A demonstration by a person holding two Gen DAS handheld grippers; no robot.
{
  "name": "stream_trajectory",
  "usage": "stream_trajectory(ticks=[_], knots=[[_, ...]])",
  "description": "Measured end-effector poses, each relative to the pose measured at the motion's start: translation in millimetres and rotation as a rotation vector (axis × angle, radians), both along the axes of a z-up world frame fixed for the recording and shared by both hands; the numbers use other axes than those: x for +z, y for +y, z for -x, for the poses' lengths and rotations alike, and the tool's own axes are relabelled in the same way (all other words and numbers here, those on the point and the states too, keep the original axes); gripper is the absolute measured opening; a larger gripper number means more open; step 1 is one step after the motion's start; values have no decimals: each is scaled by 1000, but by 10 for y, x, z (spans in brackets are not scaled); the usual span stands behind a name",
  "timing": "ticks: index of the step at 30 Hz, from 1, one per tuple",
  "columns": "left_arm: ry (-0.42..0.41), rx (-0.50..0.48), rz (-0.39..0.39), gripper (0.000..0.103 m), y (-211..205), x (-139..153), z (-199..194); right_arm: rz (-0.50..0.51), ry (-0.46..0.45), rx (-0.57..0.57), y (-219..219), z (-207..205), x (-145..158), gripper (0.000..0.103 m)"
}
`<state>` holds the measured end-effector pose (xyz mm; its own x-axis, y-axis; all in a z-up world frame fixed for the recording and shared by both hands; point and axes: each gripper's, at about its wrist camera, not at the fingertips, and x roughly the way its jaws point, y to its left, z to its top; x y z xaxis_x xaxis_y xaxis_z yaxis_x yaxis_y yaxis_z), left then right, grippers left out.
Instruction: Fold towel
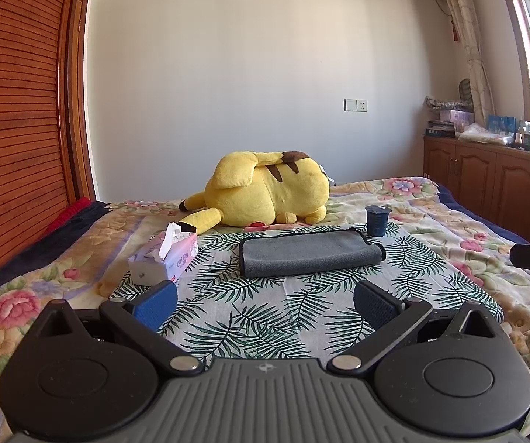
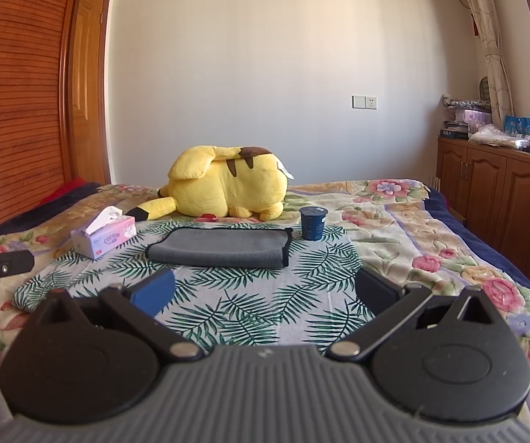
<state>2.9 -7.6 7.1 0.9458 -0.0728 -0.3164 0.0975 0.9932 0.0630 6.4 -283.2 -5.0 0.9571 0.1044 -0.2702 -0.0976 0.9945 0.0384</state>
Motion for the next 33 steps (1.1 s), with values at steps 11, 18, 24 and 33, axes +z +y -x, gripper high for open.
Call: stream_trajectory(ticks=[11, 18, 24, 33], knots=[[0, 1, 0, 87, -3, 0, 1, 1, 0, -1, 5, 2, 0, 103], [0, 0, -1, 87, -4, 0, 2, 1, 0, -1, 8, 3, 0, 103], [-3, 2, -2, 87, -1, -1, 10, 1, -1, -1, 8, 3, 0, 103], [-1, 0, -3, 87, 16, -10, 6, 1, 0, -1, 9, 3, -2, 103]])
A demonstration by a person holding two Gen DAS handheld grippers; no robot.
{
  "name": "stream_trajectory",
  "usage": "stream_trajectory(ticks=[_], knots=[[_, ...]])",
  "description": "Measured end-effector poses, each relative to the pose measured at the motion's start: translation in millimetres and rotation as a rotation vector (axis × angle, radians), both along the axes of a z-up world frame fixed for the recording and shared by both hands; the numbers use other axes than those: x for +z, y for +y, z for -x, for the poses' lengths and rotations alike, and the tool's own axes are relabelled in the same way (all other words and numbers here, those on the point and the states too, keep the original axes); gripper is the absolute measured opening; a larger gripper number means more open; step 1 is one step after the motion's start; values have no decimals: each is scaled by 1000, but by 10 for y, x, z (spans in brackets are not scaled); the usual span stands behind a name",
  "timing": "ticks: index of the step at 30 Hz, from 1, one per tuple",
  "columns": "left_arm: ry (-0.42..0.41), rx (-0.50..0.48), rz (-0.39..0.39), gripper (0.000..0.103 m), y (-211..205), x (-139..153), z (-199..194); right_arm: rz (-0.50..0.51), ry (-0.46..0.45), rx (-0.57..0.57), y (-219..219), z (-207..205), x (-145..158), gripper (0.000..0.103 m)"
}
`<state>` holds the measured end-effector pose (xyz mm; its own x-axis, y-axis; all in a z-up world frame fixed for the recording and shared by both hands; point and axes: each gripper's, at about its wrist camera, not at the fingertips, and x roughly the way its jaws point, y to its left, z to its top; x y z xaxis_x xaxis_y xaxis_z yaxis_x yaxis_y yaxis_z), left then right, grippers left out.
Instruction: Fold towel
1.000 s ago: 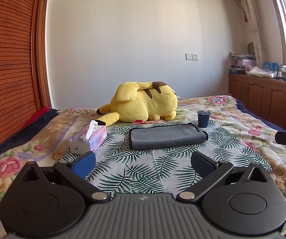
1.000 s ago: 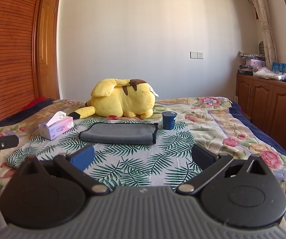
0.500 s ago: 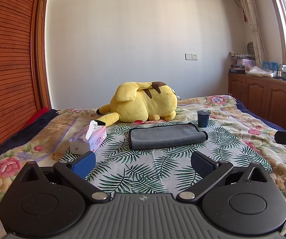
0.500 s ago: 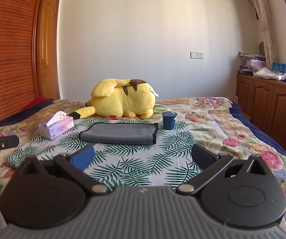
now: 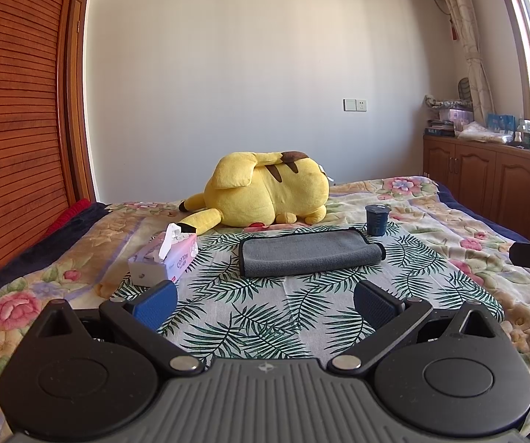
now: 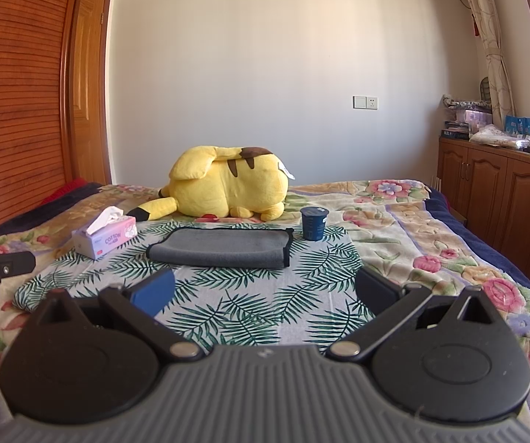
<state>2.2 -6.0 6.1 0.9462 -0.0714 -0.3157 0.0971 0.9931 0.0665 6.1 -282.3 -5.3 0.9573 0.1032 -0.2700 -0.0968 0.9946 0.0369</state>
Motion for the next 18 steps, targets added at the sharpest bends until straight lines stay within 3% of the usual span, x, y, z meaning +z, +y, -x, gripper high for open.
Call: stream_trajectory(ticks=[18], knots=[[3, -1, 0, 87, 5, -9, -2, 2, 0, 3, 11, 6, 14, 103]])
